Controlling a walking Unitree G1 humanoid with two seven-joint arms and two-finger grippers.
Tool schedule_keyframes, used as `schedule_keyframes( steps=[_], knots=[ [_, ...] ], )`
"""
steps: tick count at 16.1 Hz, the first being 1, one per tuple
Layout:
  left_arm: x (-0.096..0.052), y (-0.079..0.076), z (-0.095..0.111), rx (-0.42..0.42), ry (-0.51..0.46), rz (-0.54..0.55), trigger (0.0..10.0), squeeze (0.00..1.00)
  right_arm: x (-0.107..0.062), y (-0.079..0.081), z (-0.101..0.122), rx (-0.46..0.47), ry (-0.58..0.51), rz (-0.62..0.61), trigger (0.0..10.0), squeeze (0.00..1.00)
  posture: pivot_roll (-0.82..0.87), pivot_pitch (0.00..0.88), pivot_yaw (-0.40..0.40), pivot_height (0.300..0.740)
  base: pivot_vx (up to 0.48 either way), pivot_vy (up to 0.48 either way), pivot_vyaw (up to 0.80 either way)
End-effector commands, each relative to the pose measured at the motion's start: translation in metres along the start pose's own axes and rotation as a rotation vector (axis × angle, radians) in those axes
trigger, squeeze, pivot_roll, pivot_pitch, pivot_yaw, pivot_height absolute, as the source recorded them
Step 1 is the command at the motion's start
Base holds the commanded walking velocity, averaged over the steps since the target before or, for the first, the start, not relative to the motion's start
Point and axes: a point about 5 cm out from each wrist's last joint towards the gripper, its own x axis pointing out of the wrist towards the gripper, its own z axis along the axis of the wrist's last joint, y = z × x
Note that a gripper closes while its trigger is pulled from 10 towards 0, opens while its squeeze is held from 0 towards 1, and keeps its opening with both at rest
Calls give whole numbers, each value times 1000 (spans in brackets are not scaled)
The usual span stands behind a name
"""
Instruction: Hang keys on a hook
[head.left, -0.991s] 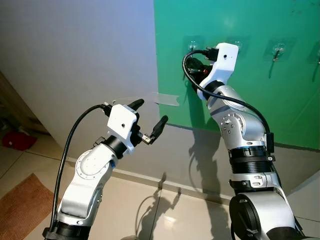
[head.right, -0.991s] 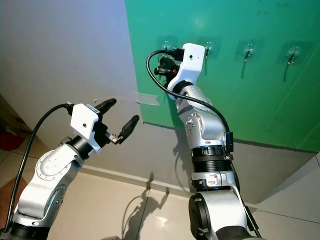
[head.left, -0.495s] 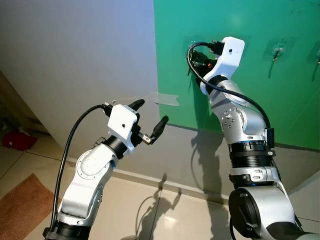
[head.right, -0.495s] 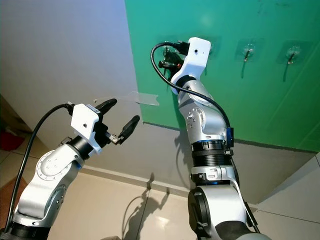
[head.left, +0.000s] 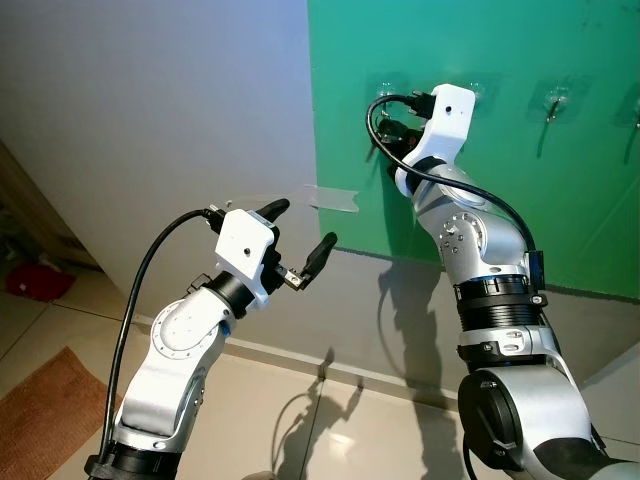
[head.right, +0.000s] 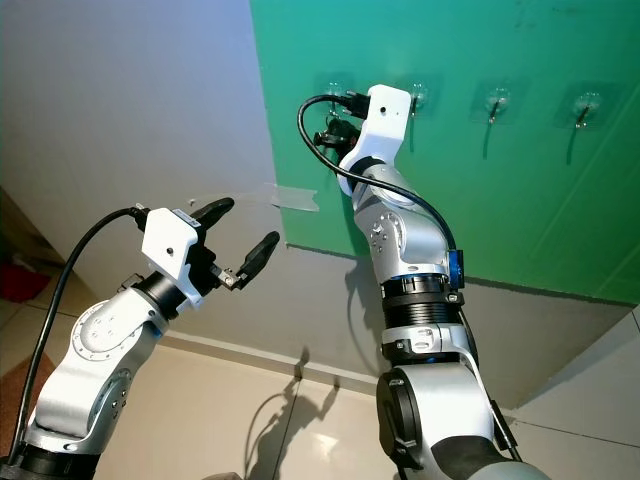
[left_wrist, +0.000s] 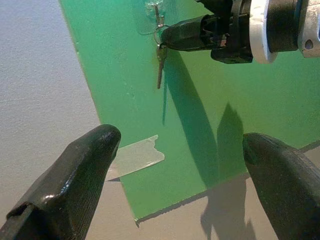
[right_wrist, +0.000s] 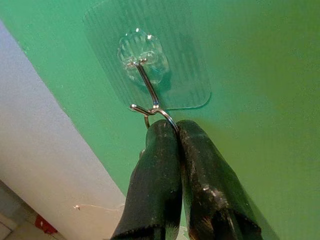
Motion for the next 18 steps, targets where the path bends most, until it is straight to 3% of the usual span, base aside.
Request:
schedule_keyframes(
  steps=[1,6,7,8,12,13,14,17,18],
  knots=[
    [0,-1,2,11,-2,-17,10000,0,-1,-1,-15,-18,76,-15,10000,0,-9,0,66,740,0,0,0],
    [-1,-3,1,13,-2,-27,10000,0,-9,-5,-23,-46,84,-13,10000,0,-16,0,73,740,0,0,0],
    [-1,-3,1,13,-5,-27,10000,0,-11,-6,-21,-43,61,5,10000,137,-17,0,75,740,0,0,0],
    [-1,-3,1,12,-7,-28,10000,0,-13,-6,-19,-48,40,23,10000,1000,-20,0,78,740,0,0,0],
    [2,-3,1,10,-11,-28,10000,0,-20,-9,-19,-52,28,29,10000,1000,-29,0,81,740,0,0,0],
    [3,-3,0,7,-11,-22,10000,0,-23,-14,-23,-88,34,13,10000,1000,-32,0,78,740,0,0,0],
    [3,-2,0,5,-13,-7,10000,0,-28,-19,-27,-111,45,-3,10000,8,-35,0,78,740,0,0,0],
    [8,11,-9,35,43,109,10000,0,-47,-43,-33,-242,15,-74,10000,0,-50,0,64,740,0,0,0],
    [9,19,-15,24,57,194,10000,0,-63,-61,-40,-353,2,-130,10000,0,-78,0,60,740,0,0,0]
  ],
)
